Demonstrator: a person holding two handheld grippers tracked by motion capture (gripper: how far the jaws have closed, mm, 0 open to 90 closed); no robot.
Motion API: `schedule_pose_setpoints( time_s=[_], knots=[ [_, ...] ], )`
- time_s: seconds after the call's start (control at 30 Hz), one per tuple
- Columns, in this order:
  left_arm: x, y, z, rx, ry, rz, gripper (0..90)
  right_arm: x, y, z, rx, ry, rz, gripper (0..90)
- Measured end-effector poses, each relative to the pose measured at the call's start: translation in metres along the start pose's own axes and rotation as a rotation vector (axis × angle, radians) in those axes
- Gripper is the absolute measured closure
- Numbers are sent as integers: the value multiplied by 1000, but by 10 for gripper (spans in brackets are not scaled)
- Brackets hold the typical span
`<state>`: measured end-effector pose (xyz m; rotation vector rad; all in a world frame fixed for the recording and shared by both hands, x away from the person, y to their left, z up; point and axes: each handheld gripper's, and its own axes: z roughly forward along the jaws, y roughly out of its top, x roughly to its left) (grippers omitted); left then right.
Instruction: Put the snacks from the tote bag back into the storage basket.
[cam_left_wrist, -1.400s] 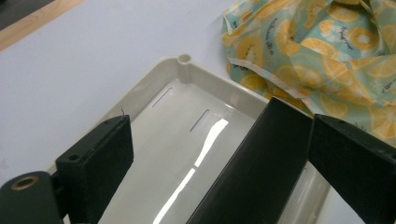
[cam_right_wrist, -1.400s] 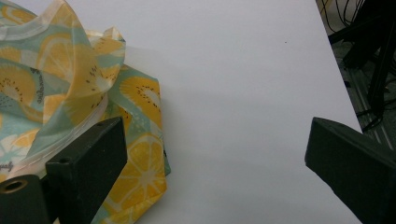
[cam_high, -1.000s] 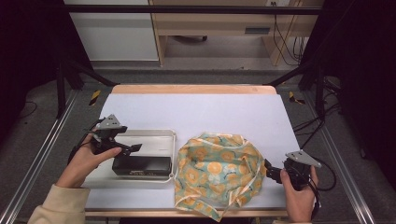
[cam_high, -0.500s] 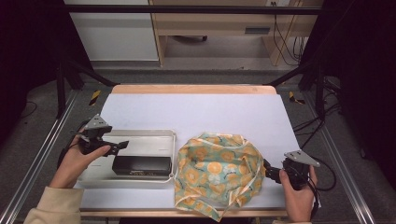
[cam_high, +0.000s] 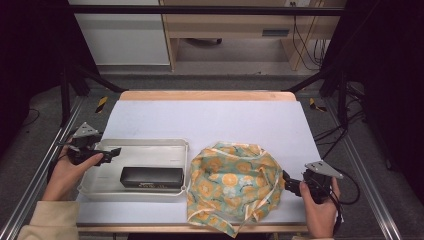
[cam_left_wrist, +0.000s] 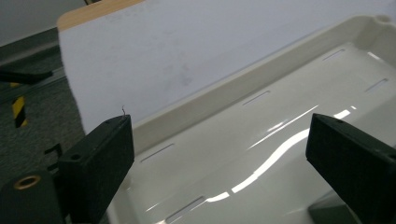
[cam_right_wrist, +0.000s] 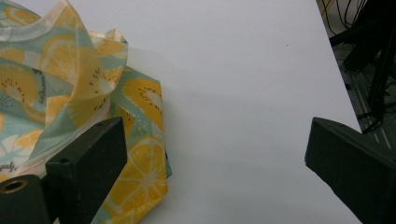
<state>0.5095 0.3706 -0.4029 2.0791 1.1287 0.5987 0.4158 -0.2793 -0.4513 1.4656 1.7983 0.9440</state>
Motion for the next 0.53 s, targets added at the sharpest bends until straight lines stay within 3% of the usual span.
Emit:
schedule_pose_setpoints(
  time_s=[0.1, 0.33, 0.53],
  knots=[
    [8, -4, -4, -16, 2, -28, 78, -1, 0, 0, -1, 1, 1, 60],
    [25, -17, -10, -3, 63, -59, 80, -1, 0, -1, -3, 0, 2, 60],
    [29, -20, -12, -13, 57, -61, 83, 0, 1, 0, -2, 3, -2, 60]
  ],
)
